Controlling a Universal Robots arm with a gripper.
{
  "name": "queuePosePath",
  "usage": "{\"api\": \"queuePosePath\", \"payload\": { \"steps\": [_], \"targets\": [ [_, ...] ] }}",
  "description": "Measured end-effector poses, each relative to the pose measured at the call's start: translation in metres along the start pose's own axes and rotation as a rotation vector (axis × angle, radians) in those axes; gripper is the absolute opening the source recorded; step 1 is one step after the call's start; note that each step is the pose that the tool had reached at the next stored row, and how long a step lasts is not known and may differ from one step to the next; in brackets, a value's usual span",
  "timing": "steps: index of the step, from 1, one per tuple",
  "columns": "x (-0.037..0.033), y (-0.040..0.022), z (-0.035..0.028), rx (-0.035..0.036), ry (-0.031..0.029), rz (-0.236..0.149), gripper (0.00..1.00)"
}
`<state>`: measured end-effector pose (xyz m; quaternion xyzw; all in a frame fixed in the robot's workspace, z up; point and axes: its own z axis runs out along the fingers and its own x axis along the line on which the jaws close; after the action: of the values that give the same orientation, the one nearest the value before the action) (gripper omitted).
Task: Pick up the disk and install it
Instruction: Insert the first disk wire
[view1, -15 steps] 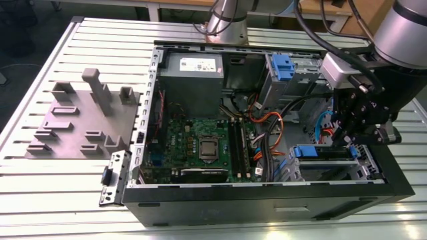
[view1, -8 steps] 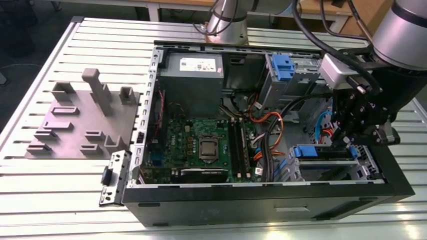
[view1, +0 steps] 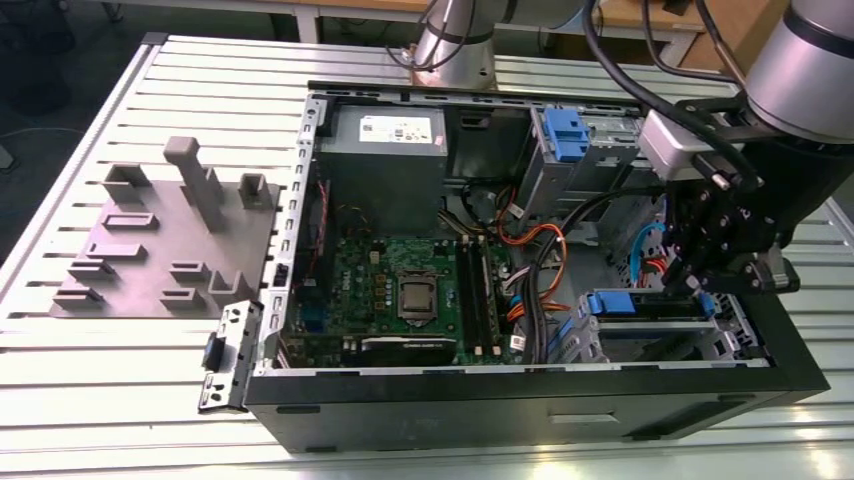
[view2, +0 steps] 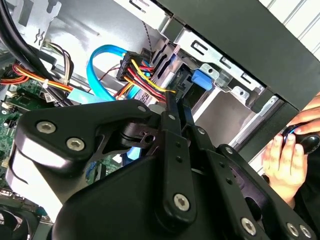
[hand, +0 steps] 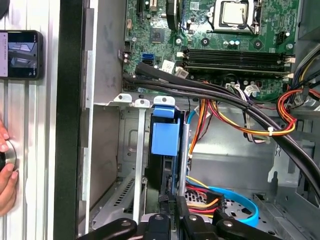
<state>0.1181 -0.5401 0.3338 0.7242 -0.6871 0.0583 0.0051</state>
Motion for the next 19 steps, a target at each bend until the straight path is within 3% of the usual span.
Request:
{"api": "queuePosePath", "payload": {
  "steps": [13,19],
  "targets": [
    [0.0005,-0.0009,0.0023,-0.0019,0.0016,0.02,0.16],
    [0.0008,-0.001,0.0,-0.0024,0.0018,0.026,0.16]
  ]
}}
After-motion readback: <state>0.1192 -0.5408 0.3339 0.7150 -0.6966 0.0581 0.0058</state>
